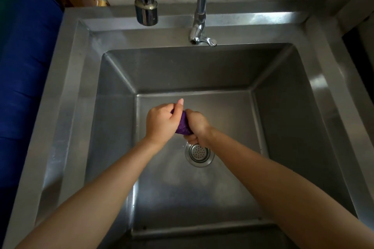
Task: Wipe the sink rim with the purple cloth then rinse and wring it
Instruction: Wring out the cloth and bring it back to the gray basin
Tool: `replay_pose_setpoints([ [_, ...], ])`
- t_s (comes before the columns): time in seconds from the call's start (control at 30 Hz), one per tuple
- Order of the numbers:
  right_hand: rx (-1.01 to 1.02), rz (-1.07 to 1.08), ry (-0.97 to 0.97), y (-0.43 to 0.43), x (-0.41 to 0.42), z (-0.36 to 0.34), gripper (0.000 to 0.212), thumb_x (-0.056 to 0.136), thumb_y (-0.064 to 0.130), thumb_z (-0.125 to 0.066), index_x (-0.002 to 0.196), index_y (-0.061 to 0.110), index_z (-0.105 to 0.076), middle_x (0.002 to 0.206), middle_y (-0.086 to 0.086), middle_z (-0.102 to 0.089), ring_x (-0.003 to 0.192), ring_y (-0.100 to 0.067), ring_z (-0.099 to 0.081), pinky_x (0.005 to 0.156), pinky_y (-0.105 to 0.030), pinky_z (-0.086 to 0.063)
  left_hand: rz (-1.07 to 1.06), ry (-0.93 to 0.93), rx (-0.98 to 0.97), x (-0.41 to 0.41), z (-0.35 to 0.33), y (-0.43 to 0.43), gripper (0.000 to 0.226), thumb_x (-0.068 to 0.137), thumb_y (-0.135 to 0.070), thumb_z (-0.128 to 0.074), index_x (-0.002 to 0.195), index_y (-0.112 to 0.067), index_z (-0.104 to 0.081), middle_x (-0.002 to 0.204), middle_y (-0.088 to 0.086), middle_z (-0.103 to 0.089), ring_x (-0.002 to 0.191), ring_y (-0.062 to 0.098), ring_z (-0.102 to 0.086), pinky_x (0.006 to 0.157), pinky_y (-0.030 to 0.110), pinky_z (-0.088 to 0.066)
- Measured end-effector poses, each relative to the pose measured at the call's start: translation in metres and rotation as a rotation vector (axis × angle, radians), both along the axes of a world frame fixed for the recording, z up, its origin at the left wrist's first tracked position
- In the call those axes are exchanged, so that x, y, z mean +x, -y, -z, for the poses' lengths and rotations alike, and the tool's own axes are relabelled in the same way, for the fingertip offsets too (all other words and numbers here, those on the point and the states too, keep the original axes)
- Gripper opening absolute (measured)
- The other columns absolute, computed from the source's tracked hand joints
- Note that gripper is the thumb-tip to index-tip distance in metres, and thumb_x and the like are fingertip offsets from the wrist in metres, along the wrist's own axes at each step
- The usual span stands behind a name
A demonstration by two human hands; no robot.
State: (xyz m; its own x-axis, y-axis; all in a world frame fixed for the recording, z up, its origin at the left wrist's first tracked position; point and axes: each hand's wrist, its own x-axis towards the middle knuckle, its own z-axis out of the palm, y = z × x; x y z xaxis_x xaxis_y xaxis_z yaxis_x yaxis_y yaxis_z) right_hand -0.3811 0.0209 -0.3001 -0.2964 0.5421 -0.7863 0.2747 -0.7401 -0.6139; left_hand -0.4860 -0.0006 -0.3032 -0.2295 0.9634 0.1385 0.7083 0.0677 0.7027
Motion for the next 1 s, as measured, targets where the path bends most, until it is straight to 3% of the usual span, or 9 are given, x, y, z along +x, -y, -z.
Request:
replay_pose_setpoints([
  [0.1,0.016,-0.002,-0.084,-0.001,0.007,-0.006,0.053,0.098,0.047,-0.024,0.081,0.007,-0.055,0.055,-0.009,-0.054,0.042,-0.019,-0.053,0.042,-0.022,-0.041,-0.224,0.171,-0.144,-0.004,0.005,0.002,0.055,0.087,-0.045,-0.044,0.043,-0.015,-0.029,0.051,0.025,-0.044,0.051,0.031,-0.038,0.053,0.034,-0.031],
  [0.17,0.066,-0.065,-0.153,0.0,0.018,-0.009,0.05,0.095,0.05,-0.031,0.118,0.011,-0.053,0.093,-0.011,-0.06,0.084,-0.03,-0.064,0.067,-0.038,-0.054,-0.351,0.287,-0.271,-0.011,0.007,0.004,0.055,0.089,-0.044,-0.046,0.045,-0.013,-0.035,0.069,0.034,-0.055,0.057,0.031,-0.042,0.057,0.038,-0.038],
  [0.23,0.276,-0.234,-0.079,0.003,0.033,-0.008,0.063,0.088,0.044,-0.055,0.141,0.029,-0.026,0.134,-0.007,-0.041,0.118,-0.028,-0.053,0.093,-0.046,-0.052,-0.44,0.442,-0.436,-0.015,0.004,0.004,0.049,0.09,-0.047,-0.046,0.056,-0.012,-0.051,0.078,0.031,-0.063,0.063,0.033,-0.053,0.061,0.037,-0.043],
  [0.33,0.699,-0.565,0.124,0.01,0.037,-0.007,0.104,0.071,0.016,-0.077,0.147,0.031,-0.008,0.15,-0.003,-0.016,0.134,-0.019,-0.032,0.108,-0.036,-0.039,-0.407,0.77,-0.748,-0.017,-0.013,0.004,0.049,0.088,-0.056,-0.043,0.075,-0.011,-0.06,0.065,0.011,-0.062,0.051,0.023,-0.055,0.045,0.022,-0.038],
  [0.5,1.055,-0.741,0.477,0.01,0.034,-0.008,0.081,0.079,0.0,-0.057,0.146,0.025,-0.018,0.132,-0.01,-0.04,0.11,-0.034,-0.054,0.084,-0.038,-0.047,0.182,0.945,-0.973,-0.029,-0.037,0.017,0.019,0.079,-0.012,-0.067,0.095,-0.01,-0.057,0.071,0.006,-0.053,0.05,0.008,-0.045,0.037,0.015,-0.03],
  [0.63,1.188,-0.89,0.701,0.003,0.034,-0.013,0.046,0.086,0.017,-0.054,0.13,0.014,-0.041,0.117,-0.013,-0.055,0.097,-0.038,-0.061,0.076,-0.042,-0.05,0.283,0.654,-0.983,-0.024,-0.04,0.015,0.021,0.075,0.006,-0.065,0.078,-0.01,-0.052,0.051,-0.004,-0.045,0.039,0.005,-0.036,0.035,0.016,-0.021],
  [0.77,1.186,-0.919,0.679,0.001,0.036,-0.015,0.028,0.084,0.028,-0.054,0.103,0.008,-0.053,0.101,-0.015,-0.065,0.09,-0.038,-0.062,0.07,-0.038,-0.047,0.372,0.329,-0.792,-0.02,-0.036,0.011,0.02,0.07,-0.003,-0.068,0.086,-0.012,-0.06,0.063,0.0,-0.056,0.048,0.005,-0.049,0.046,0.019,-0.04],
  [0.9,1.185,-0.916,0.619,-0.001,0.037,-0.02,0.024,0.08,0.026,-0.054,0.093,0.006,-0.056,0.092,-0.018,-0.067,0.084,-0.039,-0.061,0.067,-0.035,-0.045,0.443,0.301,-0.687,-0.024,-0.033,0.011,0.028,0.07,-0.004,-0.072,0.09,-0.018,-0.06,0.074,0.0,-0.061,0.058,0.007,-0.055,0.052,0.014,-0.045],
  [1.0,1.185,-0.82,0.523,-0.003,0.037,-0.022,0.019,0.077,0.021,-0.058,0.084,0.003,-0.057,0.081,-0.021,-0.067,0.074,-0.042,-0.061,0.062,-0.035,-0.042,0.425,0.353,-0.618,-0.027,-0.03,0.009,0.031,0.069,-0.002,-0.073,0.087,-0.023,-0.059,0.073,-0.006,-0.061,0.056,-0.006,-0.055,0.054,0.011,-0.045],
])
